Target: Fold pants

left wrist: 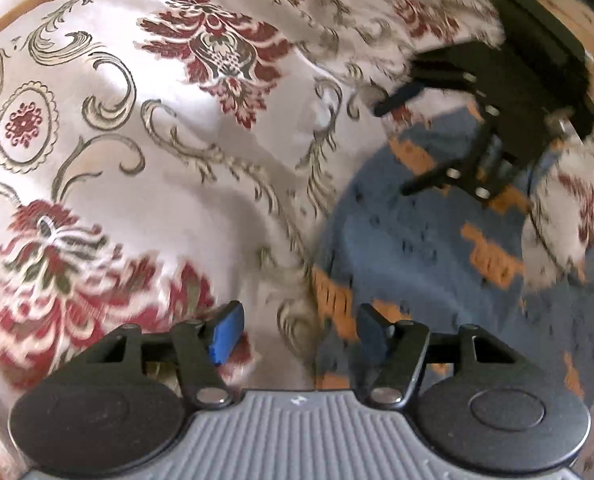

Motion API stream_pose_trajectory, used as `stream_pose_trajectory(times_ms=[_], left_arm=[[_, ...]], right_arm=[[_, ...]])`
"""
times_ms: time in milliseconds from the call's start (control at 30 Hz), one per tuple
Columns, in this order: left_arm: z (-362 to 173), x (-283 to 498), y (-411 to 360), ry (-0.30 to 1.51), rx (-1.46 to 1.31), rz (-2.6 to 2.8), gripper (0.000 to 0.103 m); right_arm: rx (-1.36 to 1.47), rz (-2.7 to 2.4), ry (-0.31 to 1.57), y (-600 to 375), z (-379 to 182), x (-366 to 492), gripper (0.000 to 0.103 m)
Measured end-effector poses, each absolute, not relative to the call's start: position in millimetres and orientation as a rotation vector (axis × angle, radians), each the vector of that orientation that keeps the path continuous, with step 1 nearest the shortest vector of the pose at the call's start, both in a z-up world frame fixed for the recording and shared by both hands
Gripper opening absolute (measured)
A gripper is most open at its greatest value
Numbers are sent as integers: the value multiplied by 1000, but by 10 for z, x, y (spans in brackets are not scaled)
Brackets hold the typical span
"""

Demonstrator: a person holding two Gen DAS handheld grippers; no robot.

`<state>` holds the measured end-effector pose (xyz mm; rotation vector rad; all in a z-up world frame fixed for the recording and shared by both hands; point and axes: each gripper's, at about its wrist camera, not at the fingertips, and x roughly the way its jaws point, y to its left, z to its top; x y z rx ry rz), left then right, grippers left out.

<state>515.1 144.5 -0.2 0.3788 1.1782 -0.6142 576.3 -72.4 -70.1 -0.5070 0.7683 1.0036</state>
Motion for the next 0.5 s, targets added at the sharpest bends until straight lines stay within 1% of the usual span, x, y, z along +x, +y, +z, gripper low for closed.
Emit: stream_pose_trajectory(times_ms=[67,100,133,167,200,300,367,400,433,467,500], left_arm=[[-9,5107,1414,1193,401,-608,57],[-25,5084,1413,1206,410,-613,53],[-52,5065,1390,1229,418,-622,41],[-75,5050,1367,1253,424,-644,31],[-99,5040,1346,1271,431,-663,29],[-161,5047,1358,1294,418,-651,26],[-171,5102,1392,1315,371,-622,17],[-177,5112,1409,1321,355,-607,15],[-191,5140,1408,1328,344,-590,9],[-197,5142,1407,1330,346,-579,6],[-205,5132,1404,1326,353,-574,5]], right_arm=[[-534,1004,812,-614,-729,5831,78],[-545,1000,838,-574,-742,5878,72],[-547,1002,849,-576,-746,5885,67],[-544,1012,859,-571,-756,5909,57],[-541,1024,875,-557,-759,5936,53],[-539,1039,919,-525,-798,5974,49],[-549,1042,938,-465,-839,5993,47],[-559,1046,942,-447,-853,5987,40],[-562,1051,945,-434,-861,5980,29],[-563,1053,945,-425,-861,5970,23],[-568,1056,938,-415,-853,5951,9]])
